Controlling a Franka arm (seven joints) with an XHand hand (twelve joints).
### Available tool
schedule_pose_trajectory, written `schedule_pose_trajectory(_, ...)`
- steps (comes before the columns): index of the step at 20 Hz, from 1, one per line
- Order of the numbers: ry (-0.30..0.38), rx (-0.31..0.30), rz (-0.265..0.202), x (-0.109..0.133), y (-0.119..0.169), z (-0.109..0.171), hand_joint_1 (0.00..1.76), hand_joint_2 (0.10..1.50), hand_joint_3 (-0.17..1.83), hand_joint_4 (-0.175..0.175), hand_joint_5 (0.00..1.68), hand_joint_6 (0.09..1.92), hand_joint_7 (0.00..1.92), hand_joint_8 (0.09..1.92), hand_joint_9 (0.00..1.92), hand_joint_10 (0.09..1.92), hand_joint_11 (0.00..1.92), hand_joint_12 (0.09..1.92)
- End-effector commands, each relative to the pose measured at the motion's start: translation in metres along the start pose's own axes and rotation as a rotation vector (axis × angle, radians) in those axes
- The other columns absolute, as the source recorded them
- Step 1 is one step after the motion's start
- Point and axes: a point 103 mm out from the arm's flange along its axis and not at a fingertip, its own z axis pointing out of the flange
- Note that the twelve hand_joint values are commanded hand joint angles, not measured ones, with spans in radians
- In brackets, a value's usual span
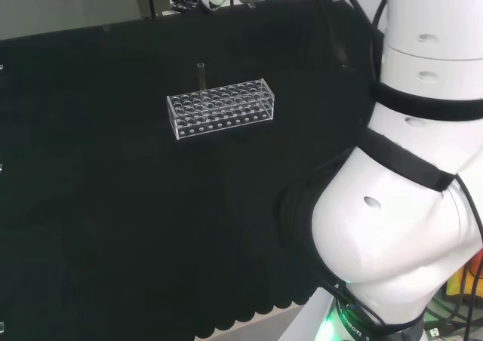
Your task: Pick up the test tube.
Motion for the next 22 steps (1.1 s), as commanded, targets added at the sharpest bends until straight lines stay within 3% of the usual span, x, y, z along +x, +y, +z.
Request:
schedule_pose_trajectory(1, -0.013, 0.055, -0.032, 0.005, 0.027, 0.019, 0.72, 0.79, 0.5, 0.007, 0.2, 0.09, 0.0, 0.71, 0.0, 0.92, 0.0, 1.48)
schedule_pose_trajectory(11, 0.009, 0.139, -0.042, 0.016, 0.04, 0.052, 0.76, 0.76, 0.55, -0.042, 0.28, 0.09, 0.15, 0.85, 0.03, 0.96, 0.0, 1.5)
schedule_pose_trajectory(22, 0.005, 0.192, -0.048, 0.024, 0.048, 0.084, 0.78, 0.74, 0.58, -0.054, 0.32, 0.09, 0.19, 0.87, 0.08, 0.96, 0.0, 1.53)
